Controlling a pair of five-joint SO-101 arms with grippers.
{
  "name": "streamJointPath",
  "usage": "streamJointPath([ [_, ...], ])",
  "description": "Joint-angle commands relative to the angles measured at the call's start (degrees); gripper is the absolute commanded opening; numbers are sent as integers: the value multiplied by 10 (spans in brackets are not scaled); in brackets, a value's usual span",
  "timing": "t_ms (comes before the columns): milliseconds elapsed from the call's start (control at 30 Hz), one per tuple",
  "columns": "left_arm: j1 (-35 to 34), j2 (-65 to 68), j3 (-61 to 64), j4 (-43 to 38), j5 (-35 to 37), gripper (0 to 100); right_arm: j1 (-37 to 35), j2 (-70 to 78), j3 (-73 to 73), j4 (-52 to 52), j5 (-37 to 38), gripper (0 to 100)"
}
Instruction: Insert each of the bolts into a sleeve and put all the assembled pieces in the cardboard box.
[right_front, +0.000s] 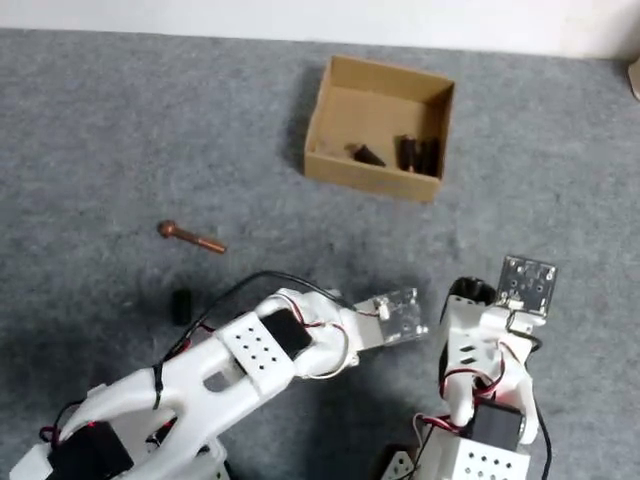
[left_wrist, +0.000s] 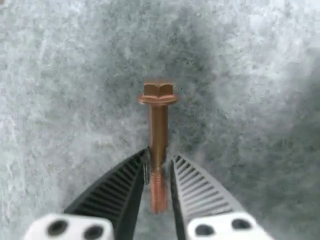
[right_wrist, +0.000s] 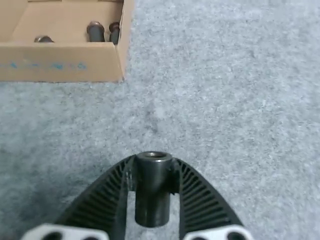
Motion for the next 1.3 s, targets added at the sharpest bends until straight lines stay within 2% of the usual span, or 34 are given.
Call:
streamJointPath([
  [0,-44,-82,-22,-18,109,6,6,-4,-1,-27,2,3],
  [100,-91,-175,-6,-25,200,6,3,-4,0,-28,2,3],
  [267,-110,-334,78,-90,259,7,1,-4,0,-28,1,3],
  [400,-116,-457,117,-120,263,9,-26,-4,-2,-27,-33,3],
  [500,-144,-532,132,-153,266,10,-100,-5,-10,-27,-40,3],
  [600,-167,-590,156,-203,266,10,-214,-5,-25,-28,-36,3],
  [733,-188,-644,182,-226,266,10,-345,-5,-28,-63,11,3],
  [833,-195,-660,187,-225,265,8,-388,-5,-28,-108,24,3],
  [1000,-190,-666,188,-227,270,7,-415,-5,-23,-160,25,3],
  [1067,-185,-666,203,-234,321,7,-415,-5,-22,-165,25,3],
  [1200,-154,-666,251,-258,481,7,-415,-5,-14,-165,25,3],
  [1267,-144,-666,271,-275,508,10,-415,-5,-13,-165,25,3],
])
